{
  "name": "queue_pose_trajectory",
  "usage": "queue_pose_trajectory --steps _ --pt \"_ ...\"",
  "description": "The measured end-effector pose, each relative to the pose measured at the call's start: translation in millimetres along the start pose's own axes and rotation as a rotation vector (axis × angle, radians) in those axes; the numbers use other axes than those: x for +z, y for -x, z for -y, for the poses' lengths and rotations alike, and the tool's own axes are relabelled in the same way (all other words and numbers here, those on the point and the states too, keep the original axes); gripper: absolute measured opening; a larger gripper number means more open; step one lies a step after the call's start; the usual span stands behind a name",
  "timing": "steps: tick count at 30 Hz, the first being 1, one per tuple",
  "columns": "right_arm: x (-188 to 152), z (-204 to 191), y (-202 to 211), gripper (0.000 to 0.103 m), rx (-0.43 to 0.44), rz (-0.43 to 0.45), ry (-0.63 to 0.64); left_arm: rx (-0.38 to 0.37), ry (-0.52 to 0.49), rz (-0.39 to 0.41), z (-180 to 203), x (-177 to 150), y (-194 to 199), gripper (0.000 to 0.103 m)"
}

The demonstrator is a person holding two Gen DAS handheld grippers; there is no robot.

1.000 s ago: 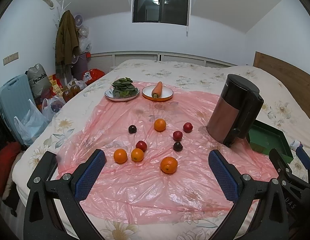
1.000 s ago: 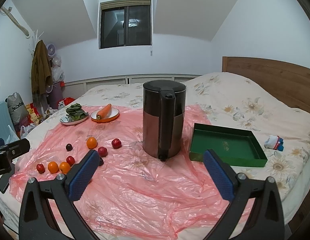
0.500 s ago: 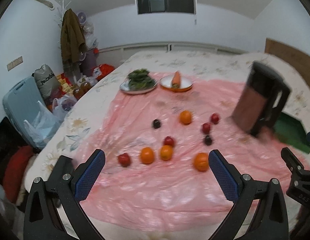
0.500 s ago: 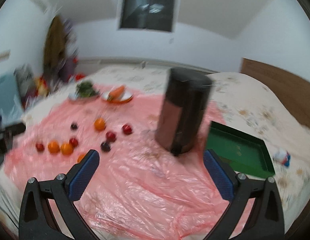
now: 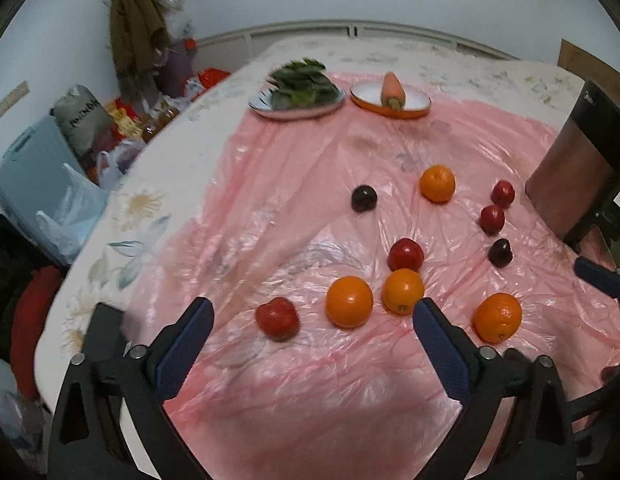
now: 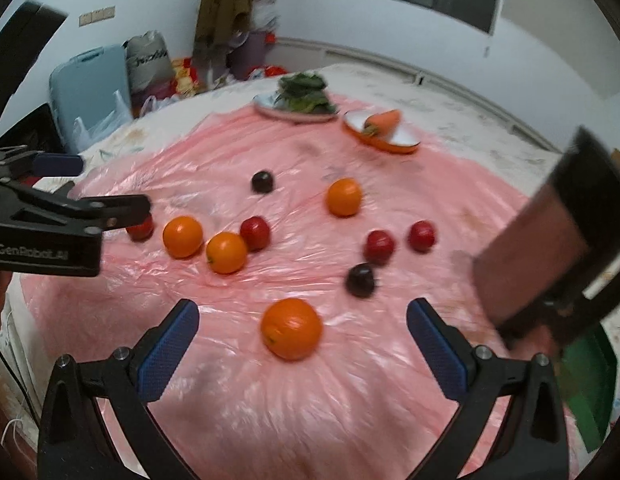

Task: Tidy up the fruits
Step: 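Lower the left tool onto the large orange and close it while the right tool grasps another orange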

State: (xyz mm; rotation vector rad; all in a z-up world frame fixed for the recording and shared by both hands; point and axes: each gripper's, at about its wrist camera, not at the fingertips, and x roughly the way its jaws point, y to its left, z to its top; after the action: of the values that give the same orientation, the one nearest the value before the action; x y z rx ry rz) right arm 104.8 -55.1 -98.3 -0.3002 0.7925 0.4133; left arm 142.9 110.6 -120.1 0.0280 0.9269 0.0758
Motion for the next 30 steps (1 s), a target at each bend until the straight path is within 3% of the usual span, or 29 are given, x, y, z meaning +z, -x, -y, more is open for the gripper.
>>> queue_pose_trajectory --steps 6,10,16,23,30 --pt "-1.3 2.6 -29.9 0.103 0.019 -0.031 -0.004 -0.037 -0.089 -0.034 21.3 13.6 -33.4 0.093" --pt "-0.3 4.2 -44.6 0.103 0.045 -0.046 -0.020 -0.036 -0.119 -0.074 30.1 16.9 -55.0 0.078" --pt "-3.3 1.8 -60.3 0.103 0.071 -0.075 -0.024 -0.063 -0.079 -0.097 23.8 14.8 -67.1 0.067" --pt "-4.9 0.8 -59.3 0.103 0.084 -0.070 -0.034 -0.066 -0.019 -0.097 7.0 12.3 -66.4 0.066" --pt "-7.2 1.2 -66.3 0.103 0.081 -0.088 -0.043 -0.003 -0.084 -0.137 20.2 3.5 -82.9 0.066"
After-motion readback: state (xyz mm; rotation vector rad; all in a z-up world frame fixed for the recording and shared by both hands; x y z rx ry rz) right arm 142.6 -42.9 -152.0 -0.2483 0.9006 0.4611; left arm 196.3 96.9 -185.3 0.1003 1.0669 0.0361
